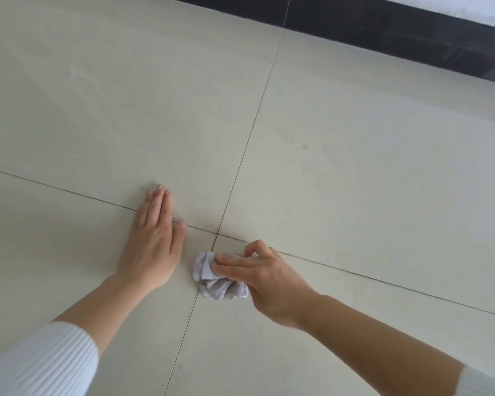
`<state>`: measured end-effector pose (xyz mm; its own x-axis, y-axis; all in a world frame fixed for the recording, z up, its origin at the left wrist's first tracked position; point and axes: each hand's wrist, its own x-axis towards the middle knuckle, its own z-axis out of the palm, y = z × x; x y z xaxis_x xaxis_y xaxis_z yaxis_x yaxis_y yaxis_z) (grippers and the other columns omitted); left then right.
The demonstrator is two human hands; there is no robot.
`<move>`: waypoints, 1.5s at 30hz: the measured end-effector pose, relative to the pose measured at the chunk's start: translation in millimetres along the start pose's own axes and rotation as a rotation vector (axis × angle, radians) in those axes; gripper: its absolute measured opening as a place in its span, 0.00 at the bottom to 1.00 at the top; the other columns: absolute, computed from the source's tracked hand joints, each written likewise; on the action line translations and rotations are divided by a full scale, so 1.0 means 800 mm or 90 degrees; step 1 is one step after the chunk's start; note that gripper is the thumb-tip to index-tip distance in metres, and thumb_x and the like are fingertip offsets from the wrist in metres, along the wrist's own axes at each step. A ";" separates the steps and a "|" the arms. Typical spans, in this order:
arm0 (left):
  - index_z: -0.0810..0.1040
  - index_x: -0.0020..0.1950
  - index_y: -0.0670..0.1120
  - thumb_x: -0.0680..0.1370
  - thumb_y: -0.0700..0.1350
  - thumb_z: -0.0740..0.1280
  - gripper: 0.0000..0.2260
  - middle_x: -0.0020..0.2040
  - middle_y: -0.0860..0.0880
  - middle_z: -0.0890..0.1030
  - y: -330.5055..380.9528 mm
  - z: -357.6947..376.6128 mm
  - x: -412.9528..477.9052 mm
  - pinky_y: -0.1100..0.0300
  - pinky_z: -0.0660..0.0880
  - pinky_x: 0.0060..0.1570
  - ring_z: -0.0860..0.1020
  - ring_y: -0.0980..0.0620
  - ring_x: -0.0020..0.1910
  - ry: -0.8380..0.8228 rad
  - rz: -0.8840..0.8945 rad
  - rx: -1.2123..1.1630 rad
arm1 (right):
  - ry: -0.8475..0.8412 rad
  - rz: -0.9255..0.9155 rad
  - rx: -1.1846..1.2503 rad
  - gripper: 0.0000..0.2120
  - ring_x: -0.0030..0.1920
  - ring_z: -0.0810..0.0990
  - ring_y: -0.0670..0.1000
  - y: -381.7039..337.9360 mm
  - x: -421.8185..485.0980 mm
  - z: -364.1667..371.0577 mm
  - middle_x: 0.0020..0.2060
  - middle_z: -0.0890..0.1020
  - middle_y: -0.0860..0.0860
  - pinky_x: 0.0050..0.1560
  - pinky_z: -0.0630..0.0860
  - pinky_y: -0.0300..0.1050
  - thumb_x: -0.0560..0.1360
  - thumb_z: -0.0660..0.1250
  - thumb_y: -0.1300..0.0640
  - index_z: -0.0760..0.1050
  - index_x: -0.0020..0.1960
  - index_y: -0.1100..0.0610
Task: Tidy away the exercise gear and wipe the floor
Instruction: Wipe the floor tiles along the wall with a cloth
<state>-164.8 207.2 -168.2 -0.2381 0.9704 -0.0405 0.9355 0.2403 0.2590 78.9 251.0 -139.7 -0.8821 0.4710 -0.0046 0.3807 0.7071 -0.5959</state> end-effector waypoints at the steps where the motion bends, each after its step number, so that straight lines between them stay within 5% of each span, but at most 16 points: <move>1: 0.56 0.75 0.33 0.80 0.53 0.46 0.31 0.76 0.36 0.56 0.001 0.001 -0.001 0.48 0.53 0.74 0.53 0.41 0.76 -0.004 0.005 0.016 | -0.010 0.004 -0.009 0.31 0.51 0.66 0.53 0.005 0.003 -0.003 0.67 0.72 0.37 0.55 0.71 0.47 0.71 0.57 0.70 0.71 0.68 0.44; 3: 0.54 0.76 0.34 0.79 0.54 0.44 0.32 0.77 0.37 0.55 0.000 0.001 0.000 0.49 0.50 0.75 0.52 0.41 0.77 -0.016 0.004 0.023 | 0.065 0.048 -0.056 0.31 0.51 0.68 0.54 0.023 0.018 -0.015 0.65 0.75 0.39 0.53 0.73 0.51 0.71 0.58 0.71 0.72 0.68 0.47; 6: 0.50 0.77 0.37 0.78 0.57 0.41 0.34 0.78 0.40 0.49 -0.001 -0.003 0.005 0.53 0.45 0.75 0.46 0.45 0.78 -0.050 -0.008 0.002 | 0.271 0.292 -0.066 0.28 0.49 0.67 0.55 0.064 0.046 -0.049 0.50 0.76 0.35 0.53 0.72 0.52 0.74 0.58 0.69 0.73 0.68 0.47; 10: 0.46 0.78 0.38 0.79 0.56 0.43 0.32 0.79 0.41 0.45 -0.001 -0.008 0.006 0.54 0.42 0.75 0.42 0.46 0.78 -0.081 -0.014 0.015 | 0.311 0.423 -0.123 0.31 0.49 0.65 0.56 0.058 0.062 -0.040 0.51 0.79 0.47 0.51 0.68 0.49 0.70 0.55 0.71 0.70 0.68 0.49; 12: 0.45 0.77 0.38 0.82 0.55 0.46 0.30 0.79 0.41 0.44 0.000 -0.012 0.008 0.54 0.42 0.76 0.42 0.46 0.78 -0.096 -0.016 0.023 | 0.315 0.366 -0.105 0.34 0.46 0.67 0.56 0.025 0.059 -0.009 0.47 0.78 0.53 0.46 0.71 0.48 0.65 0.56 0.73 0.72 0.67 0.51; 15: 0.45 0.78 0.39 0.82 0.53 0.50 0.30 0.78 0.40 0.43 0.005 -0.019 0.006 0.53 0.41 0.75 0.41 0.45 0.77 -0.108 -0.029 0.031 | 0.245 0.169 -0.150 0.32 0.42 0.66 0.56 -0.031 0.025 0.044 0.58 0.80 0.49 0.40 0.74 0.48 0.64 0.55 0.71 0.74 0.65 0.54; 22: 0.41 0.78 0.51 0.82 0.56 0.45 0.27 0.77 0.46 0.33 0.017 -0.026 -0.065 0.50 0.39 0.75 0.33 0.48 0.76 -0.157 -0.054 0.060 | -0.006 -0.104 -0.135 0.26 0.51 0.68 0.51 -0.142 -0.104 0.127 0.67 0.73 0.41 0.48 0.73 0.38 0.70 0.55 0.56 0.68 0.69 0.47; 27: 0.46 0.79 0.52 0.80 0.58 0.42 0.28 0.78 0.44 0.39 0.005 -0.029 -0.141 0.49 0.42 0.74 0.38 0.46 0.77 -0.121 -0.025 0.066 | -0.049 -0.185 -0.141 0.30 0.52 0.69 0.51 -0.130 -0.098 0.100 0.66 0.75 0.41 0.49 0.73 0.41 0.67 0.65 0.62 0.71 0.68 0.48; 31: 0.42 0.79 0.53 0.82 0.55 0.47 0.26 0.78 0.45 0.36 -0.001 -0.033 -0.199 0.49 0.41 0.75 0.36 0.47 0.77 -0.157 -0.072 0.063 | 0.145 0.131 -0.160 0.32 0.43 0.73 0.56 -0.056 -0.082 0.040 0.54 0.81 0.49 0.44 0.76 0.46 0.69 0.56 0.66 0.72 0.67 0.41; 33: 0.39 0.78 0.53 0.82 0.56 0.46 0.27 0.77 0.46 0.34 0.001 -0.036 -0.225 0.50 0.40 0.75 0.35 0.48 0.77 -0.182 -0.092 0.054 | 0.226 0.345 -0.120 0.29 0.43 0.71 0.56 -0.026 -0.087 0.002 0.43 0.74 0.51 0.50 0.73 0.44 0.74 0.54 0.62 0.68 0.68 0.35; 37: 0.35 0.77 0.50 0.82 0.57 0.45 0.29 0.78 0.43 0.35 -0.003 -0.044 -0.263 0.51 0.42 0.75 0.37 0.47 0.77 -0.230 -0.105 0.086 | 0.256 0.530 -0.078 0.25 0.52 0.69 0.59 -0.031 -0.094 -0.013 0.35 0.64 0.46 0.56 0.71 0.50 0.75 0.57 0.65 0.70 0.67 0.47; 41: 0.35 0.77 0.46 0.81 0.60 0.47 0.33 0.78 0.40 0.38 -0.014 -0.051 -0.281 0.52 0.45 0.75 0.40 0.44 0.77 -0.240 -0.136 0.120 | 0.185 0.302 -0.114 0.33 0.43 0.70 0.58 -0.101 -0.095 0.077 0.55 0.79 0.54 0.44 0.76 0.52 0.67 0.59 0.70 0.70 0.69 0.49; 45: 0.40 0.78 0.42 0.80 0.60 0.51 0.35 0.78 0.41 0.41 -0.015 -0.050 -0.286 0.53 0.46 0.76 0.42 0.45 0.78 -0.227 -0.179 0.077 | -0.004 -0.057 -0.071 0.29 0.47 0.67 0.55 -0.188 -0.129 0.143 0.66 0.74 0.46 0.45 0.74 0.48 0.69 0.62 0.66 0.69 0.69 0.52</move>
<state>-131.8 -18.4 -123.2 -0.4026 0.8093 -0.4277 0.8761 0.4761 0.0763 81.0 35.7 -141.7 -0.9154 0.4006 0.0389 0.3288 0.8001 -0.5017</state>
